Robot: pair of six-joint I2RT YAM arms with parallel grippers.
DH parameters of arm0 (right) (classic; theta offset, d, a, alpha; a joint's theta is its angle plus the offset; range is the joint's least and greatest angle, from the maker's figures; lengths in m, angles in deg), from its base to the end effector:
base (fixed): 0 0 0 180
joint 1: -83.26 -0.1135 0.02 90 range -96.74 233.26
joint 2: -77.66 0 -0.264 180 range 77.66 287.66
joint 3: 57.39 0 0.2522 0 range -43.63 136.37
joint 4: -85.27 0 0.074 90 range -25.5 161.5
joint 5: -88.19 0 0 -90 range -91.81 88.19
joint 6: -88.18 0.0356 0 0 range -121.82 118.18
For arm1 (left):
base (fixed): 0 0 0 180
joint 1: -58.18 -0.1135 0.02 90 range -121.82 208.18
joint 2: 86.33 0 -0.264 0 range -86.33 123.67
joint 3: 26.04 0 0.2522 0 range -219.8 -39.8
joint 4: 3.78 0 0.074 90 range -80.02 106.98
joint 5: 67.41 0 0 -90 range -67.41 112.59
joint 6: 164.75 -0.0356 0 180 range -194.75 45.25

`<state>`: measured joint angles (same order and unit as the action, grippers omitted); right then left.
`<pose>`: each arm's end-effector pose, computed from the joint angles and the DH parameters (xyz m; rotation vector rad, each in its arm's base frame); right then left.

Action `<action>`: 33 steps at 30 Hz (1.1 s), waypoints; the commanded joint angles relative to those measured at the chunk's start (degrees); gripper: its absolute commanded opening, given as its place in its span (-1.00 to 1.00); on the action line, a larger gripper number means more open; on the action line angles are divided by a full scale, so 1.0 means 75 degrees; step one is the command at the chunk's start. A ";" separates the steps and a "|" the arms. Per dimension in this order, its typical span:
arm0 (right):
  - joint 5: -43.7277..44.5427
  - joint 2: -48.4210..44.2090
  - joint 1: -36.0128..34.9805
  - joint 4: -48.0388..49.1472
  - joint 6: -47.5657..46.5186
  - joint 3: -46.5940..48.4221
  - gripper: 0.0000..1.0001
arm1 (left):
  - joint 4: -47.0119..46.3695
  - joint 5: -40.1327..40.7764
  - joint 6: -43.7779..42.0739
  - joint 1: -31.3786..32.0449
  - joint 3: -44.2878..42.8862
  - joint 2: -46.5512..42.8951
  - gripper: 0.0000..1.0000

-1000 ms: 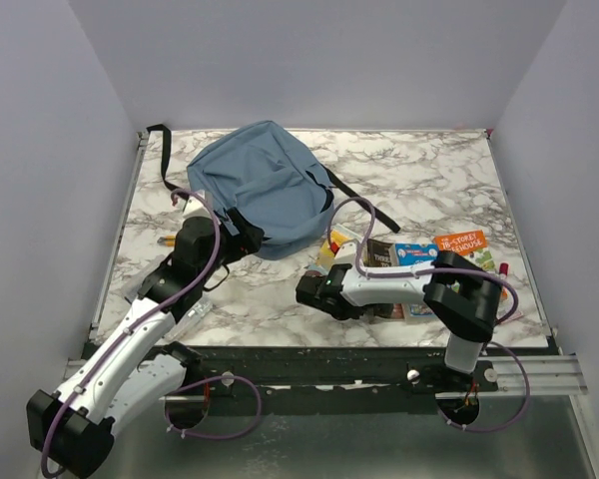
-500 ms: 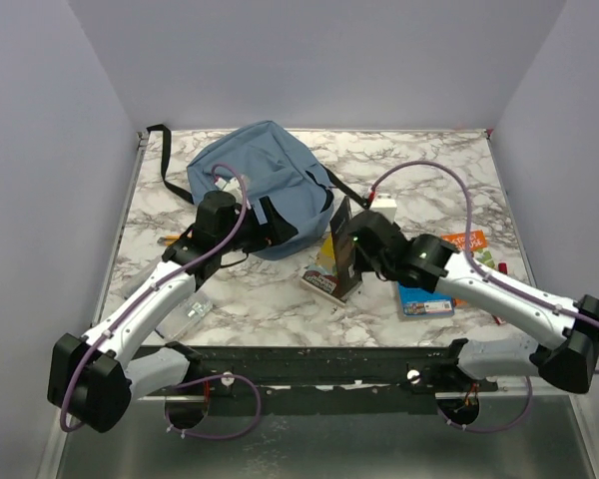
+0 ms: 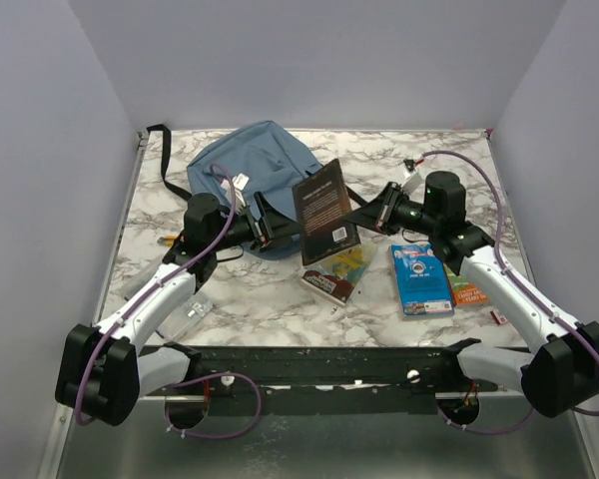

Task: Pack the student bag
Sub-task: Pick up the book from the center of the board.

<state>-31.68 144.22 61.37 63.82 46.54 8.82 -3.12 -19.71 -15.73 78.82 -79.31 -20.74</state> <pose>0.2389 0.1151 0.3152 0.1118 2.1337 1.2778 0.2302 -0.1123 0.2776 -0.0749 2.0616 -1.5906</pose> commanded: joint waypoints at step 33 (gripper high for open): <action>-0.3248 0.1071 0.0107 0.8337 0.5260 -0.1939 -0.67 | -1.0442 -0.0872 0.6321 -0.0651 0.1413 0.1723 -0.63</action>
<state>-56.77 153.18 61.99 125.50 88.11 -5.48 -66.77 -28.26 26.66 73.62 -70.41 -7.83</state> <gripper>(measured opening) 0.050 0.327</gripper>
